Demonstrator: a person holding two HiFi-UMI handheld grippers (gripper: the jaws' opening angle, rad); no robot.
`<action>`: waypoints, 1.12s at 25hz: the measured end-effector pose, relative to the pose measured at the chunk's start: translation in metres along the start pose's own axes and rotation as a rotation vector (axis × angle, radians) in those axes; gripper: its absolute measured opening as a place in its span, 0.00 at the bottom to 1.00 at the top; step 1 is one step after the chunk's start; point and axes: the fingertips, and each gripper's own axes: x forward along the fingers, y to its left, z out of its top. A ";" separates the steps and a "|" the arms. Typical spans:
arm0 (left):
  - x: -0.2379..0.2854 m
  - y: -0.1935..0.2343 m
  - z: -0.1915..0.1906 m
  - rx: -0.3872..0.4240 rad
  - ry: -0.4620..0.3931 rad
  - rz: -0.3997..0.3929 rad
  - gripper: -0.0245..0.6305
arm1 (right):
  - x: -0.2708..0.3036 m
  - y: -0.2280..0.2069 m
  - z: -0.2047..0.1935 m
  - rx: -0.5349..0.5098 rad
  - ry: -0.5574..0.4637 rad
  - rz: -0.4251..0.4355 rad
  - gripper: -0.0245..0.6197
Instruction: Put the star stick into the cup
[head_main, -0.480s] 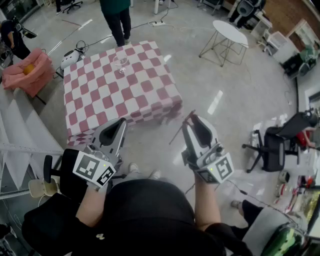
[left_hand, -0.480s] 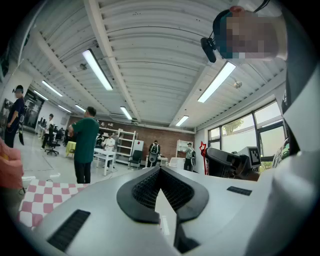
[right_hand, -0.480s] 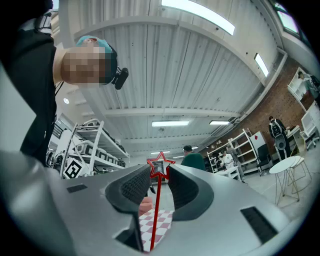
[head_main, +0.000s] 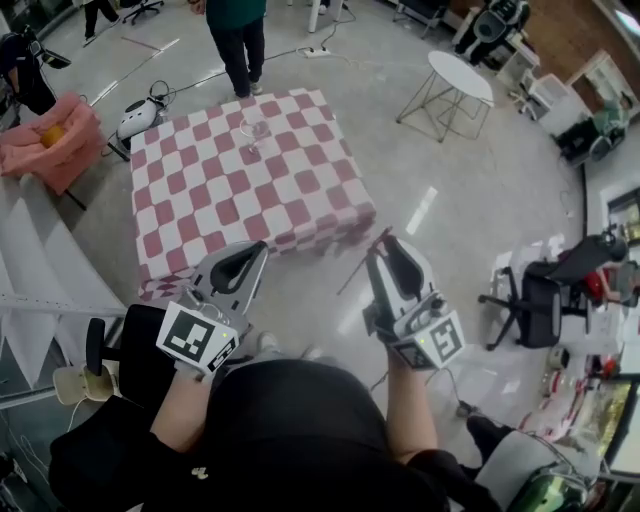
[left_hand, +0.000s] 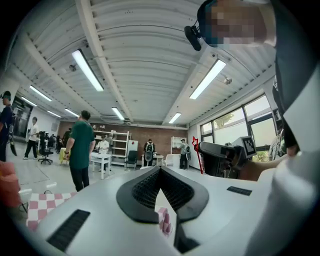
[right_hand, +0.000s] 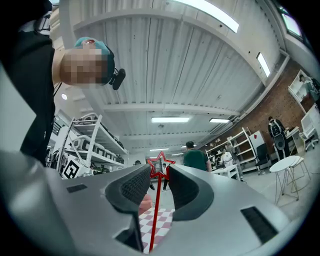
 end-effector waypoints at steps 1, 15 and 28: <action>-0.002 0.006 -0.002 0.000 0.004 -0.007 0.10 | 0.006 0.003 -0.003 0.000 0.004 0.001 0.23; 0.005 0.071 -0.032 -0.075 0.031 -0.009 0.10 | 0.067 -0.027 -0.037 0.026 0.000 -0.028 0.23; 0.113 0.113 -0.028 -0.078 0.062 0.136 0.10 | 0.148 -0.130 -0.043 0.116 0.016 0.141 0.23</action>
